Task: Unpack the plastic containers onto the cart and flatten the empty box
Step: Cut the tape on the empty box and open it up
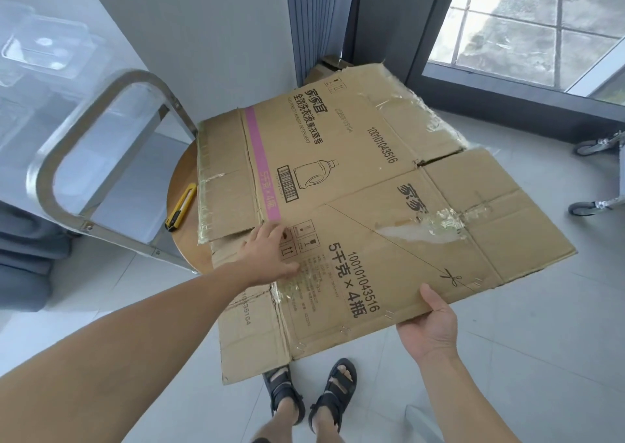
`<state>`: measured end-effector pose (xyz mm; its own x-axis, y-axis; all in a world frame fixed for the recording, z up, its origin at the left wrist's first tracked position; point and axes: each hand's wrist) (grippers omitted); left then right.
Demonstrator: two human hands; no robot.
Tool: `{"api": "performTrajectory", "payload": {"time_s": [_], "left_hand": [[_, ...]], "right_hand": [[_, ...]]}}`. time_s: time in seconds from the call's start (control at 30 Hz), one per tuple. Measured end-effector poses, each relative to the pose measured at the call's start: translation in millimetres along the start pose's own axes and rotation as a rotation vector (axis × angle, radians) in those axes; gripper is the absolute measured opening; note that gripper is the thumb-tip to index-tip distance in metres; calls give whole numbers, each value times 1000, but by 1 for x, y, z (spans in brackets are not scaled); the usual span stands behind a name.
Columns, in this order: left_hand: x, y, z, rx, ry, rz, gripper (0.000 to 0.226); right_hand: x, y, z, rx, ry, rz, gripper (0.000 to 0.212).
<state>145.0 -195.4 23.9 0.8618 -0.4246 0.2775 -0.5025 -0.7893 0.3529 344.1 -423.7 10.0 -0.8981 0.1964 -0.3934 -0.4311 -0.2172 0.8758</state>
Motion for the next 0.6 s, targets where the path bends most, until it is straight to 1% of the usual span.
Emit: {"api": "performTrajectory", "payload": {"time_s": [0.07,0.17,0.27,0.3,0.37,0.4,0.43,0.47,0.5,0.53,0.6], "left_hand": [[-9,2,4,-64,51,-76,92],[-20,8,16,-146,69,-115,94],[-23,15,30,-258,117,-169,81],[-26,16,37,-284,136,-174,83],[-34,17,51,-294,157,-195,93],[-38,17,56,-285,178,-209,89],[-40,16,57,-283,209,-231,78],[-42,15,59,-284,238,-246,67],[-47,12,61,-269,250,-258,61],[-51,8,63,-245,246,-276,62],[-59,3,62,-175,213,-343,72]], "right_hand": [[-1,-6,3,29,29,1,31],[5,-21,-7,127,75,61,36],[21,-36,-25,241,123,128,56],[27,-40,-30,262,149,157,53],[37,-47,-38,309,213,194,30],[41,-50,-41,333,248,201,20],[44,-54,-43,339,286,205,17],[46,-58,-45,353,327,196,16],[47,-62,-46,365,379,188,17],[48,-65,-47,386,460,171,21],[50,-72,-46,441,607,137,31]]}}
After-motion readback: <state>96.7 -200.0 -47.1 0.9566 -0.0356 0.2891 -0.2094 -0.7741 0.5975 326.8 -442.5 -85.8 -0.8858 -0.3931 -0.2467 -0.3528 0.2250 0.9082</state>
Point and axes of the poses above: each hand's wrist, its own y-axis away from the middle knuckle, its own z-axis out of the palm, x = y × z, and after that the axes turned 14 degrees about x, right-handed
